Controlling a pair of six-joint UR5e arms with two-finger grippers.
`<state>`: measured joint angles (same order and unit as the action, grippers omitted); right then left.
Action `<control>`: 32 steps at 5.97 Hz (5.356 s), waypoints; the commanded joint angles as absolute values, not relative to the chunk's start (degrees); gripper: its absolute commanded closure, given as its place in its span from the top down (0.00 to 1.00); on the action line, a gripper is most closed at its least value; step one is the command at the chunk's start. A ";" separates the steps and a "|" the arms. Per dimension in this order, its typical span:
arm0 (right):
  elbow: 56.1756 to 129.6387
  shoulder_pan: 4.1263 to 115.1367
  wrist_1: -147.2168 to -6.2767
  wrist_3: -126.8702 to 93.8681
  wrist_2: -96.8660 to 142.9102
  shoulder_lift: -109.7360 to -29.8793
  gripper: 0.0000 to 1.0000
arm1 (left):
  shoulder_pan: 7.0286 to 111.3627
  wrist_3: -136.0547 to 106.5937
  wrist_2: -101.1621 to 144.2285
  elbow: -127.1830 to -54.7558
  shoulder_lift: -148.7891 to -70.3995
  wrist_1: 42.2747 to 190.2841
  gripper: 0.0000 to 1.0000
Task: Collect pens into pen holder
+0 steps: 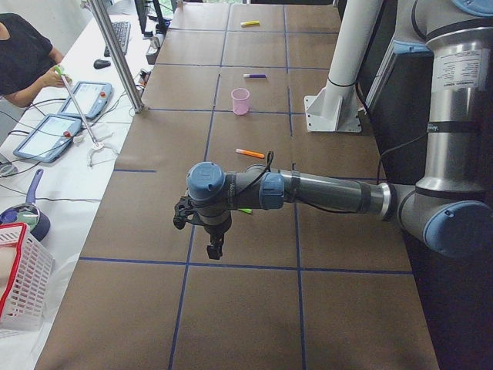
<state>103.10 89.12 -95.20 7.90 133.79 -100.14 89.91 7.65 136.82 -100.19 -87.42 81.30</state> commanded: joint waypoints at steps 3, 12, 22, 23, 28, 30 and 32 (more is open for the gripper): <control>102.92 89.30 -94.31 7.65 134.91 -100.55 1.00 | 89.56 7.47 137.11 -101.34 -86.23 81.56 1.00; 103.45 89.21 -94.13 7.65 134.82 -101.34 1.00 | 81.43 7.30 137.37 -106.17 -84.02 82.00 1.00; 101.52 88.86 -94.13 8.09 134.38 -100.99 1.00 | 57.40 -4.83 132.72 -90.28 -104.23 83.14 0.90; 101.43 88.86 -94.13 8.09 134.38 -100.99 1.00 | 56.87 -4.92 130.89 -89.13 -104.24 85.23 0.90; 101.34 88.86 -94.13 7.91 134.56 -100.99 1.00 | 55.46 -4.75 130.96 -85.87 -104.24 89.91 0.75; 101.34 88.86 -94.13 8.00 134.56 -100.90 1.00 | 55.28 -4.57 130.96 -85.70 -104.06 89.91 0.74; 101.34 88.86 -94.13 8.00 134.56 -100.90 1.00 | 54.33 -4.57 130.87 -85.52 -103.98 89.91 0.73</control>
<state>101.34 88.89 -94.13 7.99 134.56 -100.90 54.95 -4.58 130.93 -85.61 -104.04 89.95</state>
